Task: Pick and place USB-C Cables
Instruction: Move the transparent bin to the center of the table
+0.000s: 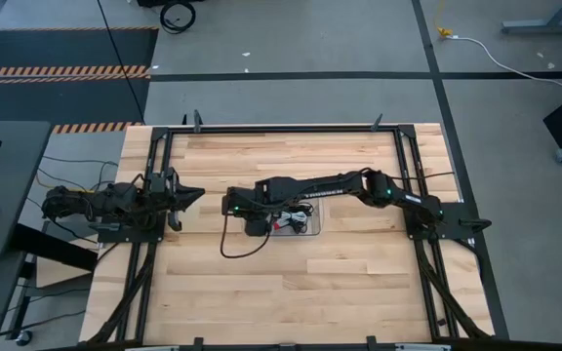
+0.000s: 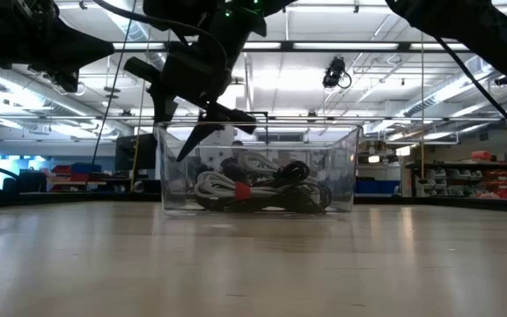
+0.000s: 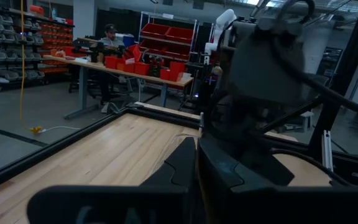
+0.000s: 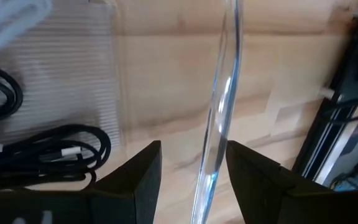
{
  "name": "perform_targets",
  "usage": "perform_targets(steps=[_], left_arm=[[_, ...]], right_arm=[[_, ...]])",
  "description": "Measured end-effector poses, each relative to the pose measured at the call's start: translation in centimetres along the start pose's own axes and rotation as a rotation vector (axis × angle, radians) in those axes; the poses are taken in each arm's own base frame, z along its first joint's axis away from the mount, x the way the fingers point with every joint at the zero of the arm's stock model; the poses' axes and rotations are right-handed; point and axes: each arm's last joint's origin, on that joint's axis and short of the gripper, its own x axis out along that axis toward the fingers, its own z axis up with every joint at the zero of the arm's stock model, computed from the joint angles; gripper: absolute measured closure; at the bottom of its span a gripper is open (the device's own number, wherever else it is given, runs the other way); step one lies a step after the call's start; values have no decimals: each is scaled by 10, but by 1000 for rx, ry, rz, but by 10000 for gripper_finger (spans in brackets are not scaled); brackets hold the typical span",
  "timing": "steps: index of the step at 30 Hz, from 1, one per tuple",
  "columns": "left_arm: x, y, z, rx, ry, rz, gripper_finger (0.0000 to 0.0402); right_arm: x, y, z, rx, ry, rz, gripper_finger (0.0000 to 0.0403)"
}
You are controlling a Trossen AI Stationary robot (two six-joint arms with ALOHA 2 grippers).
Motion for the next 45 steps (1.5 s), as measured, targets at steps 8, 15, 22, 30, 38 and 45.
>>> perform_targets(steps=[8, 15, 22, 30, 38, 45], left_arm=[[0, 0, 0, 0, 0, 0, 376], [0, 0, -1, 2, 5, 1, 376], [0, 0, -1, 2, 6, 1, 376], [0, 0, -1, 2, 6, 1, 376], [0, 0, -1, 2, 6, 1, 376], [0, 0, -1, 2, 6, 1, 376]], right_arm=[[2, 1, -14, 55, 13, 8, 217], [2, 2, -19, 64, 19, 12, 217], [3, 2, -25, 73, 50, 14, 218], [3, 3, -31, 79, 110, 18, 218], [4, 3, -34, 85, 131, 20, 218], [4, 3, -38, 97, 136, 21, 218]])
